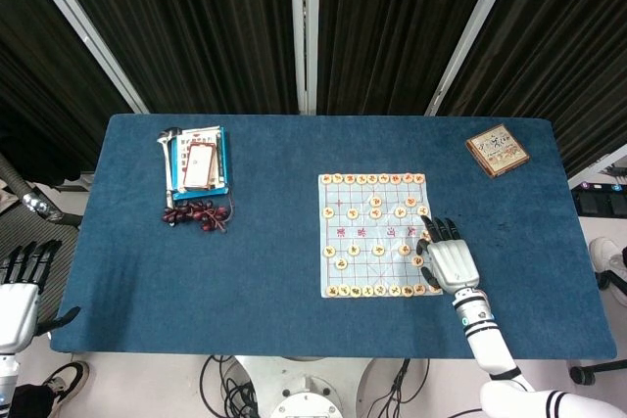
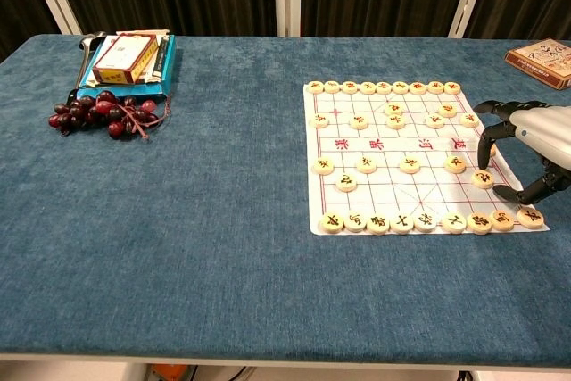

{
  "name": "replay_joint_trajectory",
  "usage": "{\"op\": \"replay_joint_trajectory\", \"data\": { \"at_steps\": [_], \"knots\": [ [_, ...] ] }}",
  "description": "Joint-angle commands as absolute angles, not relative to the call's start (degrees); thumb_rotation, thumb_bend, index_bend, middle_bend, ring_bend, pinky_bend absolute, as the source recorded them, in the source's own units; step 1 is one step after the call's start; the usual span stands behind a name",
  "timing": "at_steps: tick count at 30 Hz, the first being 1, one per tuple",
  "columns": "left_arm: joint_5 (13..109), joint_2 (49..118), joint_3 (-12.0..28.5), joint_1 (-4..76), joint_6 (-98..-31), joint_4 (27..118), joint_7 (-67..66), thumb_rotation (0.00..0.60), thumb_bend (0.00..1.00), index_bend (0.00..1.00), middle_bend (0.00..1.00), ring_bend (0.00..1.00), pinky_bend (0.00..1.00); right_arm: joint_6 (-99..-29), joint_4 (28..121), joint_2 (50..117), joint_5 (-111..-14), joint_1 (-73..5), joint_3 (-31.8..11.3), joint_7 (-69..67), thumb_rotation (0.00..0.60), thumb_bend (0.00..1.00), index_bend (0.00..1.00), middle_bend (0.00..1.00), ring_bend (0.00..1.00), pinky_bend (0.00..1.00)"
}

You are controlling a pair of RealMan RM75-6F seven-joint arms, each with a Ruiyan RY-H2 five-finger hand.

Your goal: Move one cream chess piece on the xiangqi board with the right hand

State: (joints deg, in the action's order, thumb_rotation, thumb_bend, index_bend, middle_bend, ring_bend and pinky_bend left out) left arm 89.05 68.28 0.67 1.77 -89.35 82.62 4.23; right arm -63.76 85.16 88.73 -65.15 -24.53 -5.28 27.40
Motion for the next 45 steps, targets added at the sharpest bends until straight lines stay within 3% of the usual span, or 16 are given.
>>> {"op": "replay_joint_trajectory", "data": {
  "at_steps": [1, 27, 38, 45],
  "knots": [
    [89.0, 68.3, 0.7, 1.8, -89.3, 82.5, 4.4, 0.600, 0.09, 0.01, 0.06, 0.00, 0.02, -63.8, 85.1, 88.8, -65.2, -24.6, -5.3, 27.4, 0.600, 0.26, 0.46, 0.00, 0.00, 0.00],
    [89.0, 68.3, 0.7, 1.7, -89.4, 81.9, 5.0, 0.600, 0.09, 0.01, 0.06, 0.00, 0.02, -63.1, 84.5, 89.6, -64.3, -25.5, -5.1, 28.2, 0.600, 0.26, 0.43, 0.00, 0.00, 0.00],
    [89.0, 68.3, 0.7, 1.8, -89.3, 81.8, 5.0, 0.600, 0.09, 0.01, 0.06, 0.00, 0.02, -63.7, 84.2, 89.7, -64.7, -25.5, -5.1, 28.0, 0.600, 0.27, 0.54, 0.00, 0.00, 0.00],
    [89.1, 68.0, 0.8, 1.8, -89.4, 82.2, 4.9, 0.600, 0.09, 0.01, 0.06, 0.00, 0.02, -64.9, 85.6, 88.5, -66.2, -25.1, -5.5, 26.2, 0.600, 0.27, 0.55, 0.00, 0.00, 0.00]
  ]
}}
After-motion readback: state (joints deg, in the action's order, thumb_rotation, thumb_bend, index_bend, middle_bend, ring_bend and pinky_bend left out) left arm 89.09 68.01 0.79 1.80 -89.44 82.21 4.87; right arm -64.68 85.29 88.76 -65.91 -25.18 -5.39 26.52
